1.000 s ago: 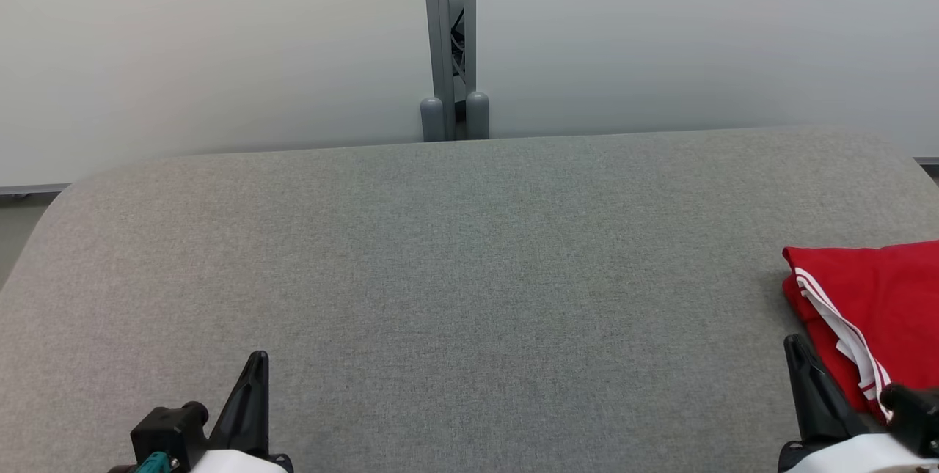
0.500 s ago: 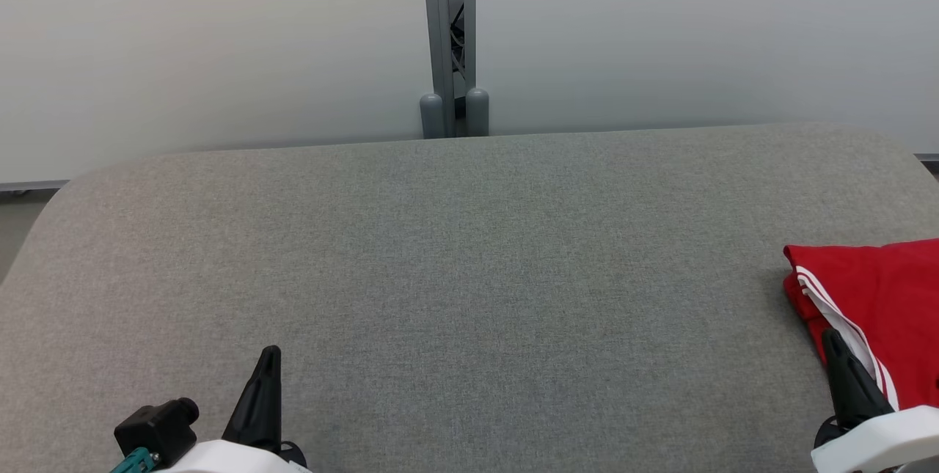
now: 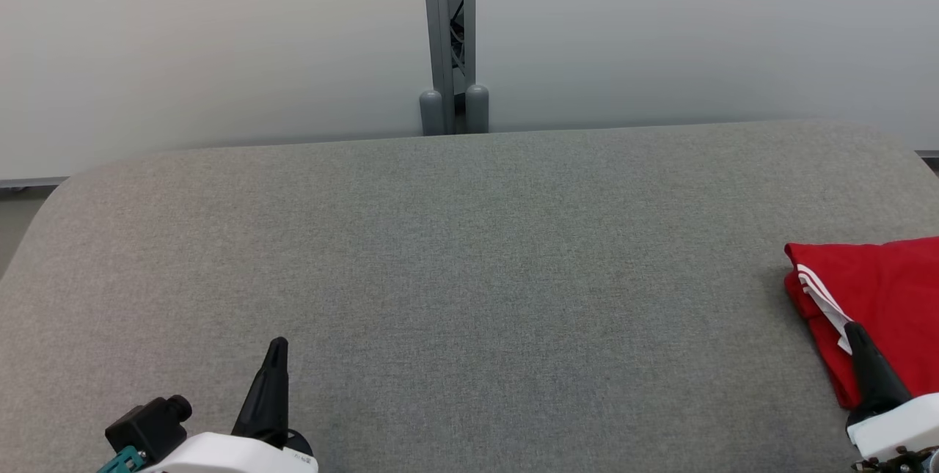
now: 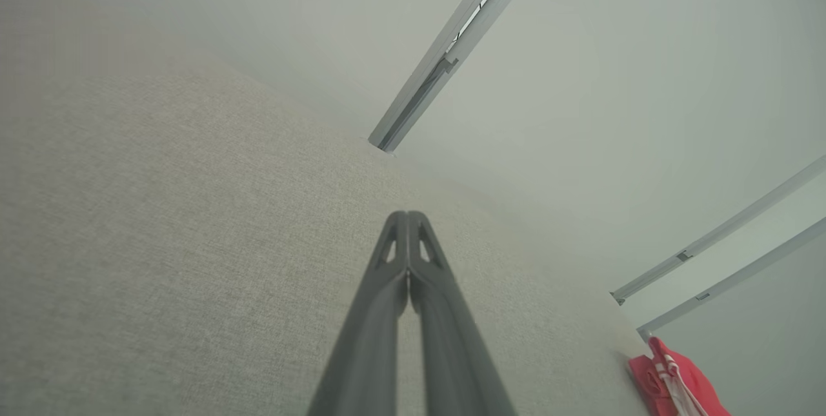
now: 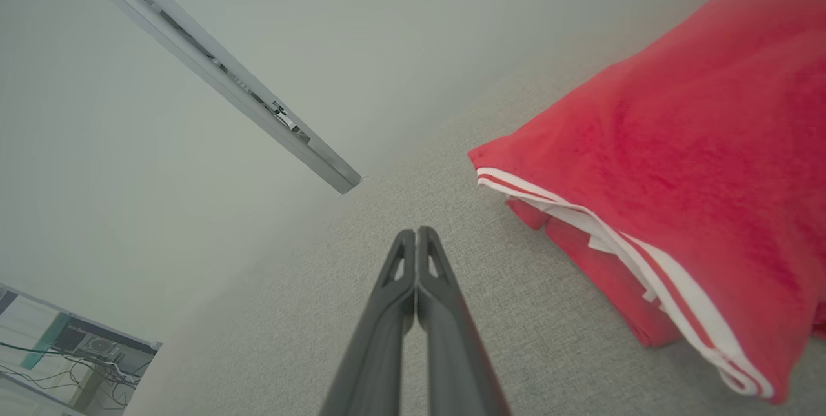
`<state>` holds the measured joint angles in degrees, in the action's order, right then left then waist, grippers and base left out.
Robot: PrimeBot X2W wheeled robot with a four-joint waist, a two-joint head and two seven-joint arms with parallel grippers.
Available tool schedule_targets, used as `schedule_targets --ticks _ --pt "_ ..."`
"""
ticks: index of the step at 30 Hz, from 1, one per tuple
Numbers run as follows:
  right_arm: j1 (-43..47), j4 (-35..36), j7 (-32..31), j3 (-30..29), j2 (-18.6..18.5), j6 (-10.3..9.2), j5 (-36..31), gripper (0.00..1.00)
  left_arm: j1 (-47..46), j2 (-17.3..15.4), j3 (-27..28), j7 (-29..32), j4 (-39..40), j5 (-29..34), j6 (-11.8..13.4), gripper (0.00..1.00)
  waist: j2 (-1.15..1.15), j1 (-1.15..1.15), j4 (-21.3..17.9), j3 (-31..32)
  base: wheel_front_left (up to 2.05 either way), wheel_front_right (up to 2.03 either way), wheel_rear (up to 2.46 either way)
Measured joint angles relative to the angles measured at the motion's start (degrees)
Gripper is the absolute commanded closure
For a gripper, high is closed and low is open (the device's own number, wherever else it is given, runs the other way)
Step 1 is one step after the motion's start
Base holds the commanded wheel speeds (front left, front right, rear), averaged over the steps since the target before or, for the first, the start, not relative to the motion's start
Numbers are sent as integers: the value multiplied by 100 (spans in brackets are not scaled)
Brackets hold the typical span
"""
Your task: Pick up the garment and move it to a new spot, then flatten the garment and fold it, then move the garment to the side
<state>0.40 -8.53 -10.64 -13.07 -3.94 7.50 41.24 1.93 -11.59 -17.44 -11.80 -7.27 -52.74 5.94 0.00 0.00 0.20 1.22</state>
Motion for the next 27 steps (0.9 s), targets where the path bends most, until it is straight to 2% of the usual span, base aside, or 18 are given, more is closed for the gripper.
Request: schedule_targets --ticks 27 --pt "-494 -547 -888 -720 -102 -1 1841 100 -163 335 123 -118 -108 -1545 -515 100 0 0 -3 -70 0 0 0"
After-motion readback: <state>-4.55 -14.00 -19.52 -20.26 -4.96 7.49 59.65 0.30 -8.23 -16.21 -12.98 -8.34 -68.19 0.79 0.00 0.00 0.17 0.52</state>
